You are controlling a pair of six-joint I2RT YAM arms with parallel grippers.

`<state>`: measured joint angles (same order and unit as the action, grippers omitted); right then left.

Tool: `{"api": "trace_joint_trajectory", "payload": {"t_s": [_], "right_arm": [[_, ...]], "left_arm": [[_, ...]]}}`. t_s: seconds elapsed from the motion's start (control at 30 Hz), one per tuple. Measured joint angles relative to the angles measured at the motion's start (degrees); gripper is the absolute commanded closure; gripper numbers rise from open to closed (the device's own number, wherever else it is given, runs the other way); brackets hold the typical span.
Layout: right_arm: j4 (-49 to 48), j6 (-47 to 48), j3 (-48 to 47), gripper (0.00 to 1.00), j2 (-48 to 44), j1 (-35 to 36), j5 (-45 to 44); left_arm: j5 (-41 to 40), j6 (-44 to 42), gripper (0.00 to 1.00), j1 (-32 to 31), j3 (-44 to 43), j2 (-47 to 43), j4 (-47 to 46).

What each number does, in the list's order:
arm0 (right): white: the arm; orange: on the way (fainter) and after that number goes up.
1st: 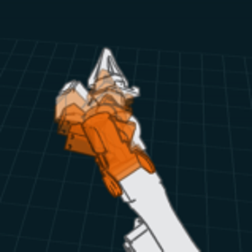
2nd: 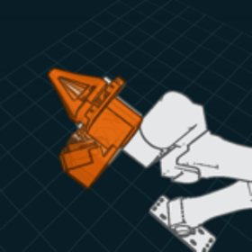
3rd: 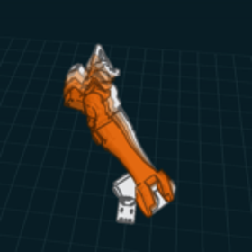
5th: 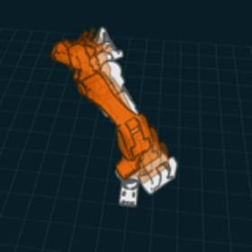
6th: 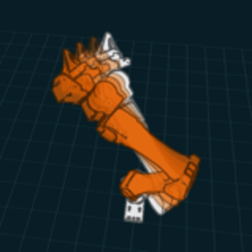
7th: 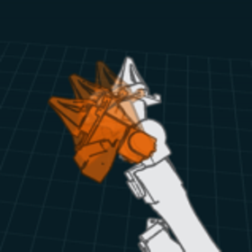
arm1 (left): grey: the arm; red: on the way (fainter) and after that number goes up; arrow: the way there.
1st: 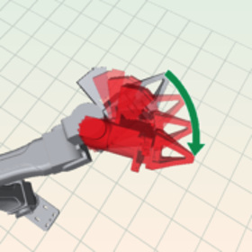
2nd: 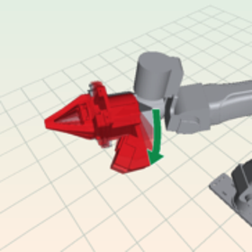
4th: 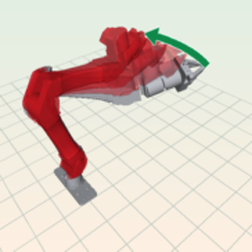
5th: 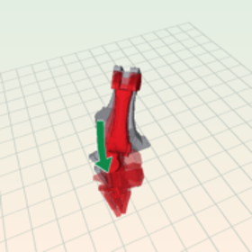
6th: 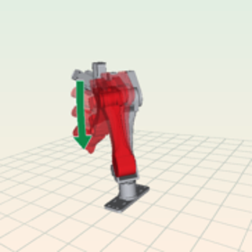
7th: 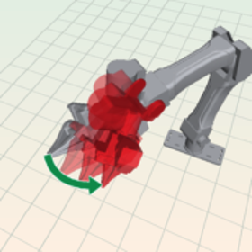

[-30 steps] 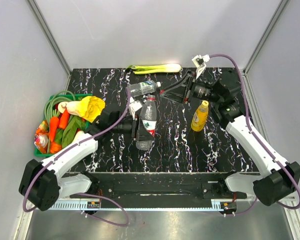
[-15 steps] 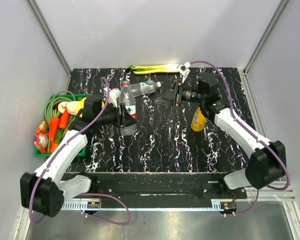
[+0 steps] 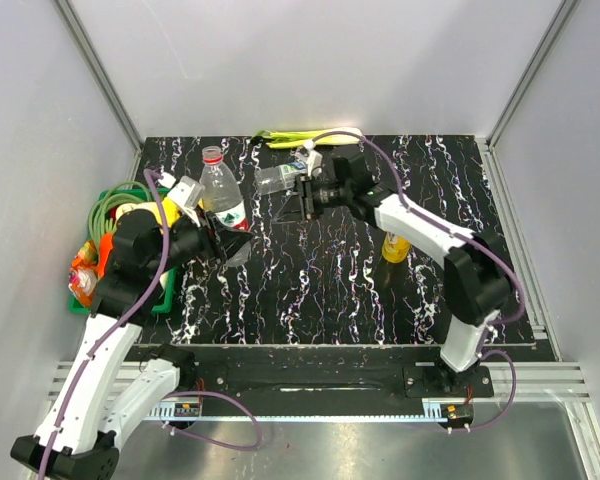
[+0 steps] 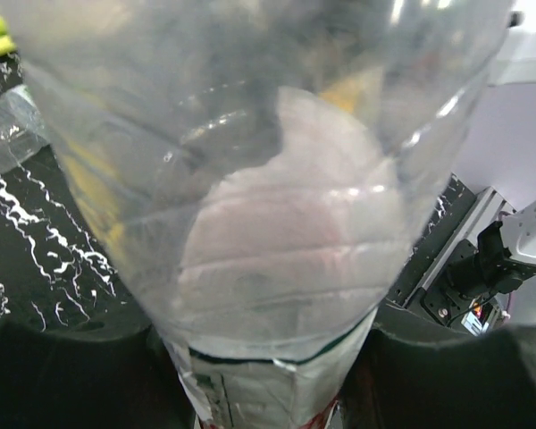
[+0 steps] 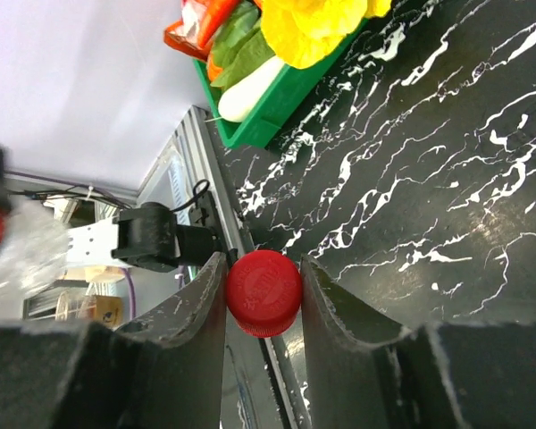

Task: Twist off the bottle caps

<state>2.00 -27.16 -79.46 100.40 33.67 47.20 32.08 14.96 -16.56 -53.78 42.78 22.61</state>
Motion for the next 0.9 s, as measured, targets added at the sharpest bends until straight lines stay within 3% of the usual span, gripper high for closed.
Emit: {"api": "trace_joint_trajectory", "payload": {"t_s": [0.1,0.23,0.33,0.47,0.57,0.9], "right_arm": [[2.27,1.18,-4.20,1.00,6.03,1.27,-0.87],[5.81,2.43,-9.49,0.92,14.25,1.95,-3.50],[9.07,3.17,-13.11,0.79,20.33,2.01,-6.10],[13.44,4.35,-15.37,0.49,26.12,2.14,-9.90],[15.96,5.14,-15.41,0.33,27.39,2.27,-12.04],[17.70,7.23,-15.47,0.22,26.64,2.36,-14.84]], "left_arm": [[0.22,0.57,0.82,0.00,0.70,-1.62,-1.68],[0.35,1.57,0.82,0.00,1.95,-2.21,-2.93],[0.46,1.92,0.82,0.00,2.93,-1.75,-2.93],[0.55,2.05,0.82,0.00,3.98,-0.37,-2.78],[0.59,2.05,0.82,0.00,4.17,0.00,-2.75],[1.75,2.62,0.81,0.00,4.74,0.74,-3.21]]}}
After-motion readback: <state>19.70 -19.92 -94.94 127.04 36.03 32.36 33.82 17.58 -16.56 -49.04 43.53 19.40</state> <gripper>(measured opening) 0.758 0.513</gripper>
